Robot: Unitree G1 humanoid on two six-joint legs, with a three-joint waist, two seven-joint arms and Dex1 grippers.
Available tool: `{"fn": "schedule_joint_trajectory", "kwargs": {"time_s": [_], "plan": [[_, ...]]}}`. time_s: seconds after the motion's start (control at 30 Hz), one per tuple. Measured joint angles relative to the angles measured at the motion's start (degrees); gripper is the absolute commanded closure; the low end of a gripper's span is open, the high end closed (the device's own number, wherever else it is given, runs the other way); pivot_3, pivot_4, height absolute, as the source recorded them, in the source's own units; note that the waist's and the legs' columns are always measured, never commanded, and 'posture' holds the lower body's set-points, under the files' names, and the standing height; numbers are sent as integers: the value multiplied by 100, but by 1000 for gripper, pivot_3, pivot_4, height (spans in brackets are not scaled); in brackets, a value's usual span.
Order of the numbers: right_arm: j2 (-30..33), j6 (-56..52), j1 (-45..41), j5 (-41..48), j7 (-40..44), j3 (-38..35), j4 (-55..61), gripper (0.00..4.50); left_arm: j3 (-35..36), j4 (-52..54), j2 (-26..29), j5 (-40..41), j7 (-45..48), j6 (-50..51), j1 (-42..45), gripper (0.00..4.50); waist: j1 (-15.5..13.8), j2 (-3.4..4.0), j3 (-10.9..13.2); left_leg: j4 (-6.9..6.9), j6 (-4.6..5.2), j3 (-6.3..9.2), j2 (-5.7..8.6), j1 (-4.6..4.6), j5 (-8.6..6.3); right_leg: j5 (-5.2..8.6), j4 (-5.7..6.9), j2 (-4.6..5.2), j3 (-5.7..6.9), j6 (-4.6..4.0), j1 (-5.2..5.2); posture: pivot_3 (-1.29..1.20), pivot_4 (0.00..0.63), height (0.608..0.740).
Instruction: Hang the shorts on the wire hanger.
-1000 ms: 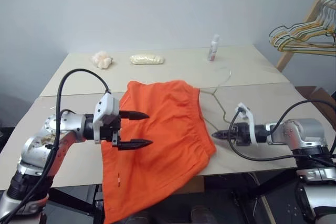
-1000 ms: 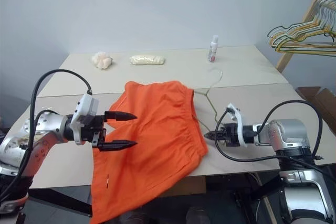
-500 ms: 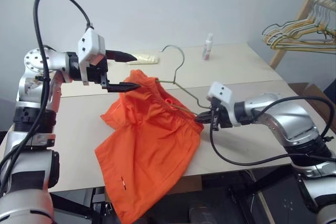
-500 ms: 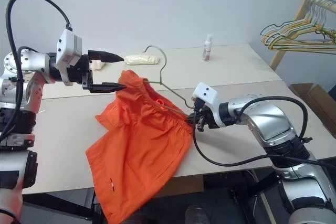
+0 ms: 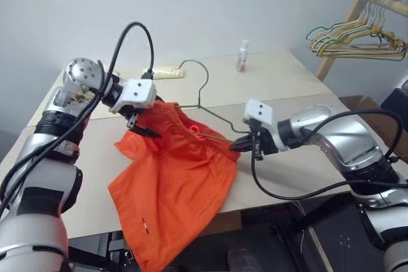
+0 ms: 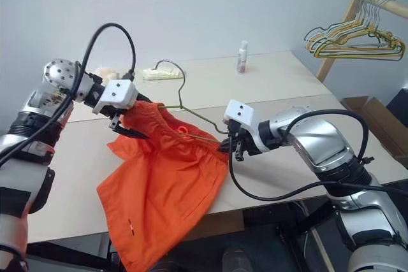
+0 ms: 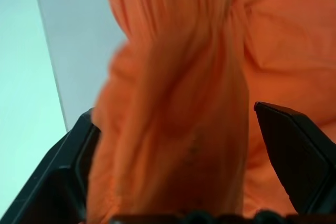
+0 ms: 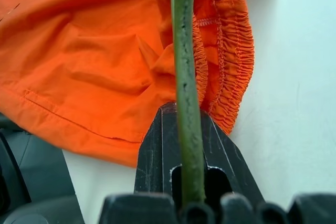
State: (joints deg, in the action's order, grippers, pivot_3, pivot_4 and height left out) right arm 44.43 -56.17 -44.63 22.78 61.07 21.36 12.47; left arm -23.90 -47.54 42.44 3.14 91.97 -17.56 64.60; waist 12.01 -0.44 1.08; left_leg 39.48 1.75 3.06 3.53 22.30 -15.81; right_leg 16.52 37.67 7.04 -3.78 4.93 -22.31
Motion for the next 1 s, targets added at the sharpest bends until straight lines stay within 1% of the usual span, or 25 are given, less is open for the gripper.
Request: {"fn": "schedule_joint_trajectory", "kwargs": {"time_s": [0.17,0.37,0.4,0.5,0.57,0.6,0.63,0.67,0.7,0.73,0.77,0.8,0.9,0.97,1.0], "plan": [[-6,-195,0,71,-13,-2,54,4500,95,-332,-180,-250,-18,-150,9,2248,21,0,0,21,9,1,-1,6,-5,3,7,-1,1,5,-1,-200,0,740],[-7,-338,-13,103,-50,-151,55,4500,349,-343,-252,-303,24,-88,-10,4282,36,0,0,27,12,3,-2,10,-7,4,29,0,2,6,-3,-209,0,740],[-3,-339,-30,98,-65,-159,57,4500,358,-341,-253,-306,24,-76,-17,4476,42,0,0,27,12,3,-1,10,-7,4,29,0,2,7,-3,-210,0,740],[-2,-338,-38,88,-132,-168,93,4500,442,-287,-263,-303,24,121,-82,4476,70,0,0,27,12,4,-2,10,-7,4,31,0,2,7,-3,-212,0,740],[-12,-342,-38,50,-272,-181,96,3905,528,-233,-290,-302,20,308,-164,4500,91,0,0,27,12,4,-2,10,-7,4,32,0,3,7,-2,-216,0,740],[-12,-337,-38,37,-317,-211,83,3730,549,-218,-306,-302,20,392,-187,4500,97,0,0,28,12,5,-1,11,-7,4,33,1,2,7,-3,-212,0,740],[-12,-322,-38,31,-383,-313,54,3402,591,-173,-348,-295,13,513,-220,4500,98,0,0,28,12,5,0,11,-7,4,33,2,3,7,-3,-212,0,740],[2,-308,-37,29,-449,-477,34,3074,648,-107,-400,-278,-18,652,-254,4500,95,0,0,29,12,7,0,13,-7,4,34,2,4,7,-2,-212,0,740],[49,-301,-30,32,-499,-614,27,2643,671,-54,-420,-276,-32,740,-271,4500,96,0,0,29,12,8,0,14,-7,4,34,2,5,7,-3,-215,0,740],[131,-294,15,34,-551,-804,10,2465,705,-13,-426,-274,-45,813,-287,4500,95,0,0,29,12,9,0,15,-7,4,35,2,6,7,-3,-215,0,740],[214,-293,86,35,-618,-990,-15,2132,742,44,-422,-271,-53,864,-319,4500,93,0,0,29,13,9,0,16,-8,4,36,3,7,7,-3,-217,0,740],[329,-293,210,36,-705,-1265,-57,1869,810,95,-416,-265,-74,932,-376,4500,92,0,0,29,13,10,0,15,-8,4,36,4,7,7,-2,-218,0,740],[495,-334,631,85,-918,-1876,-65,847,905,137,-375,-266,-89,1054,-482,4500,107,0,0,31,13,10,-2,15,-8,4,34,3,6,7,-1,-218,0,740],[565,-390,1124,114,-1097,-2329,7,161,927,184,-378,-274,-86,1106,-488,4500,105,-1,0,30,13,10,-3,14,-8,4,34,3,6,7,0,-216,0,740],[593,-423,1409,118,-1175,-2539,74,41,930,192,-386,-278,-83,1137,-485,4500,88,-1,0,29,13,10,-4,14,-8,4,34,3,6,7,3,-216,0,740]]}}
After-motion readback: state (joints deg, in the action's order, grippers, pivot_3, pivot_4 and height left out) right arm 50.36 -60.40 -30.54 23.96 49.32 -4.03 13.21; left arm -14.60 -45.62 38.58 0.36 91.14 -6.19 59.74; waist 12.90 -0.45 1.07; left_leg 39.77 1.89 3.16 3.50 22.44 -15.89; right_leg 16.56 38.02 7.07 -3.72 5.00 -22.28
